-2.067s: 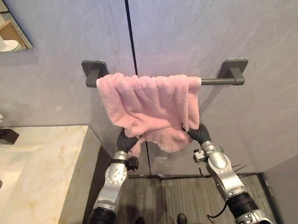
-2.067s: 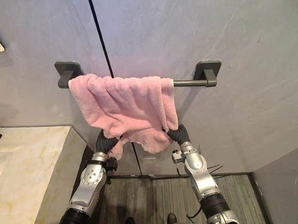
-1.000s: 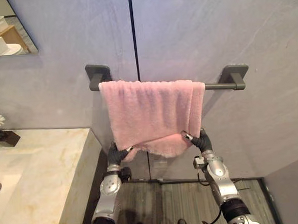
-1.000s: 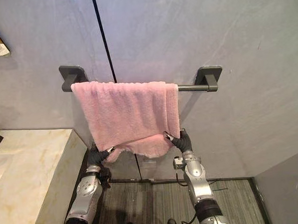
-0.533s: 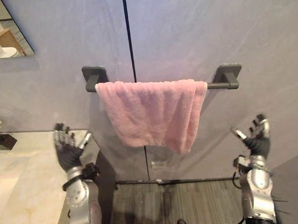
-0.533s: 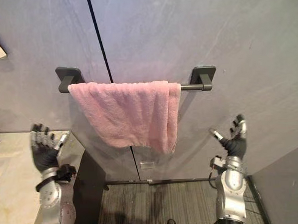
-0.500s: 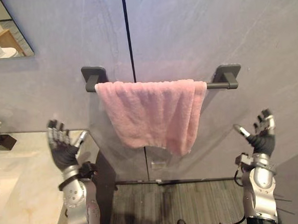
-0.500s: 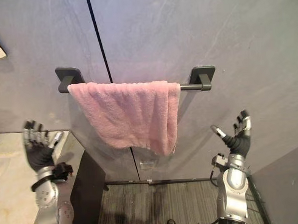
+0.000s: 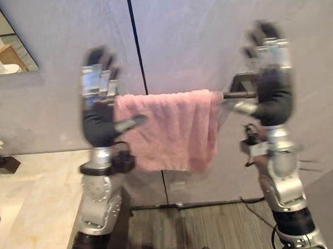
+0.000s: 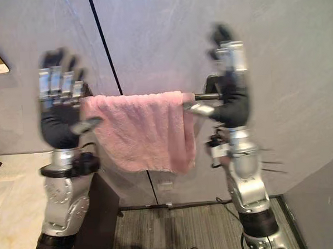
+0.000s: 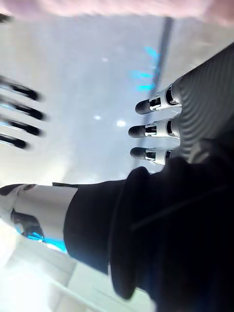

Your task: Organize washtable

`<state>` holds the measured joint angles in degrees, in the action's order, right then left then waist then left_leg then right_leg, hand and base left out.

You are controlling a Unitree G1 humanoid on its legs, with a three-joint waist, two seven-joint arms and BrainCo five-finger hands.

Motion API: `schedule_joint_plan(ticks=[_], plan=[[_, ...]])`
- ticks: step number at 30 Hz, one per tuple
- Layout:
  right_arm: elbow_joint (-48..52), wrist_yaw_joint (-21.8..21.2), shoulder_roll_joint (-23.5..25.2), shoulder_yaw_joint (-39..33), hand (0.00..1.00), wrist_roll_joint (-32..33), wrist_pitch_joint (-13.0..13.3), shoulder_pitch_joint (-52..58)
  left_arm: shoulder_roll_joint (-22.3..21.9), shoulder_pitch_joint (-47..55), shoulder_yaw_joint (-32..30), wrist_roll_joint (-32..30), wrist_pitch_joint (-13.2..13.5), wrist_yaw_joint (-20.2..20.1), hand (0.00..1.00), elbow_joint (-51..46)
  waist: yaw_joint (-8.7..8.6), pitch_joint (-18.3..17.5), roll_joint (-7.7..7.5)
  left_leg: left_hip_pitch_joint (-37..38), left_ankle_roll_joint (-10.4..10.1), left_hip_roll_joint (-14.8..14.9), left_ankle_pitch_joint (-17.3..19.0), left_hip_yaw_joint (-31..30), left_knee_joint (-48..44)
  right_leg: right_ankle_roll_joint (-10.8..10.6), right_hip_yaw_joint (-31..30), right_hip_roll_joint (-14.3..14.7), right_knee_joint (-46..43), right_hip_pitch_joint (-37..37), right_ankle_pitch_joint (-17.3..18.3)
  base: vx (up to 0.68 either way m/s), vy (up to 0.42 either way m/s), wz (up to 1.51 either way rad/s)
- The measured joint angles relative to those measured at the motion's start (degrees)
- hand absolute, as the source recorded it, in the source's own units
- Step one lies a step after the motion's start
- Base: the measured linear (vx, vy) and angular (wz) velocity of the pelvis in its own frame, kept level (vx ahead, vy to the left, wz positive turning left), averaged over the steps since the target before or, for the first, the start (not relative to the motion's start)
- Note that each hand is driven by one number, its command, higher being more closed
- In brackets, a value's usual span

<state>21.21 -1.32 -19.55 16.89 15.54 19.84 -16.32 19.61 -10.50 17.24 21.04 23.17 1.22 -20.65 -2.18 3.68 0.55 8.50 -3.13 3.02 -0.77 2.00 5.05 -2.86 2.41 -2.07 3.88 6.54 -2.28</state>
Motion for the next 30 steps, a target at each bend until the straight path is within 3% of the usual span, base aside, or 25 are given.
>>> schedule_joint_plan(ticks=[4, 8, 12, 14, 17, 23, 30], plan=[[-8.10, -4.89, -5.38, 8.40, 0.00, 6.90, -0.69, -1.27, 5.13, -1.44, 4.74, 6.25, -0.54, -5.72, 0.00, 8.35, 0.27, 0.01, 0.02, -1.11, 0.03, 0.01, 0.01, 1.26, -0.01, 0.00, -1.19, 0.06, -0.76, -2.00, -0.02, -0.02, -0.007, -0.14], [-10.75, -7.31, -7.05, 8.99, 0.00, 9.20, -0.04, -1.78, 6.31, -1.22, 4.96, 7.56, -0.02, -8.65, 0.00, 10.43, 0.24, -0.21, 0.18, -0.74, 0.38, -0.05, 0.24, 1.62, -0.19, -0.06, -1.86, -0.16, -0.92, -1.85, -0.05, -0.03, 0.000, -0.08], [-16.31, -9.14, -7.63, 12.43, 0.00, 7.16, -1.05, -0.67, 3.99, 0.92, 3.71, 4.97, -0.65, -7.96, 0.00, 17.13, 0.46, -0.24, 0.26, -1.85, 0.47, 0.13, 0.87, 2.17, -1.08, 0.04, -2.61, -0.54, -0.60, -2.69, -0.07, -0.12, -0.006, -0.08], [-22.10, -9.81, -7.25, 14.41, 0.00, 3.29, -4.25, 1.38, 2.29, 3.25, 3.80, 0.42, -4.81, -6.72, 0.00, 23.92, 0.55, -0.17, 0.28, -2.69, 0.21, 0.13, 0.80, 2.10, -0.91, 0.11, -2.64, -0.62, -0.59, -3.87, -0.25, -0.08, 0.001, 0.00], [-27.44, -10.16, -4.06, 14.88, 0.00, -2.55, -7.05, 6.90, -1.06, 8.10, 4.47, -5.15, -9.04, -5.63, 0.00, 28.92, 0.73, 0.40, 0.02, -3.91, -0.13, 0.10, -0.28, 2.11, -0.07, 0.03, -2.63, -0.63, 0.48, -4.81, -1.69, -0.01, -0.007, -0.01], [-31.45, -8.59, 0.26, 8.90, 0.00, -8.54, -7.48, 9.94, -5.87, 9.62, 1.61, -10.56, -9.45, -3.23, 0.00, 30.36, 0.97, 0.79, 0.07, -3.63, 0.06, 0.02, -0.71, 1.59, 0.02, -0.14, -2.24, -0.66, 0.47, -4.30, -1.99, 0.01, -0.003, 0.02], [-34.39, -6.53, 3.11, 2.65, 0.00, -10.80, -8.92, 12.31, -6.00, 10.67, -3.90, -13.08, -8.91, -0.77, 0.00, 30.37, 0.57, 0.95, -0.30, -3.48, 0.08, -0.11, -0.68, 0.67, -0.01, -0.29, -0.81, -0.15, 0.49, -3.76, -1.84, -0.01, -0.016, 0.06]])
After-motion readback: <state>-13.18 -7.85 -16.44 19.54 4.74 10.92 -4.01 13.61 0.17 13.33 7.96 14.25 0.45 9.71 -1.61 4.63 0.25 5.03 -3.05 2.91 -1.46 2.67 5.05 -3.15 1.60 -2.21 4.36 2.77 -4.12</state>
